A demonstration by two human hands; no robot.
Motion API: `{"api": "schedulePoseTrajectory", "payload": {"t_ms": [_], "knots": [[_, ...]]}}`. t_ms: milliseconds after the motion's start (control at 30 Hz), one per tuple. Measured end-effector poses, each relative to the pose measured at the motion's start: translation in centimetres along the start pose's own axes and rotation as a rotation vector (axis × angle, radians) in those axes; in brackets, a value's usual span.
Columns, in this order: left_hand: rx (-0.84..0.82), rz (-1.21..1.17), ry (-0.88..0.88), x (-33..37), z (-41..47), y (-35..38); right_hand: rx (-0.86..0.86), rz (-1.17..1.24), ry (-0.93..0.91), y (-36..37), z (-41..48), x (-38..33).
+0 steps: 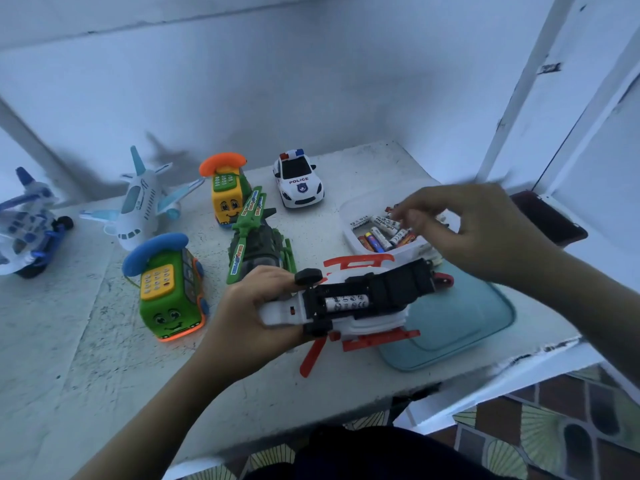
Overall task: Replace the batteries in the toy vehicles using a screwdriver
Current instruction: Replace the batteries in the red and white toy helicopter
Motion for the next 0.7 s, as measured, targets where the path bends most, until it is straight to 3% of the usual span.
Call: {"api": "schedulePoseTrajectory", "payload": {"t_ms": [233, 433, 533, 700], "knots": [[-0.011, 0.04, 0.052, 0.7, 0.1, 0.0, -0.25, -0.46, 0.194, 1.5, -2.4, 6.0], [-0.002, 0.046, 0.064, 0.8, 0.1, 0.0, -0.283, -0.73, 0.027, 3.8, -2.9, 7.3], [0.001, 0.057, 0.061, 0.9, 0.1, 0.0, -0.168, -0.744, -0.094, 3.3, -2.6, 7.6], [-0.006, 0.067, 0.038, 0.6, 0.1, 0.0, -0.214, -0.711, -0.062, 3.7, -2.2, 8.4]]}}
Point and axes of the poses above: each hand's wrist, its own z-axis towards the middle knuckle, its own y-axis out of the palm, x = y × z, the point moved 6 cm from there along z, towards the middle knuckle, and after that the axes turned 4 degrees about z, right-handed, at the moved point
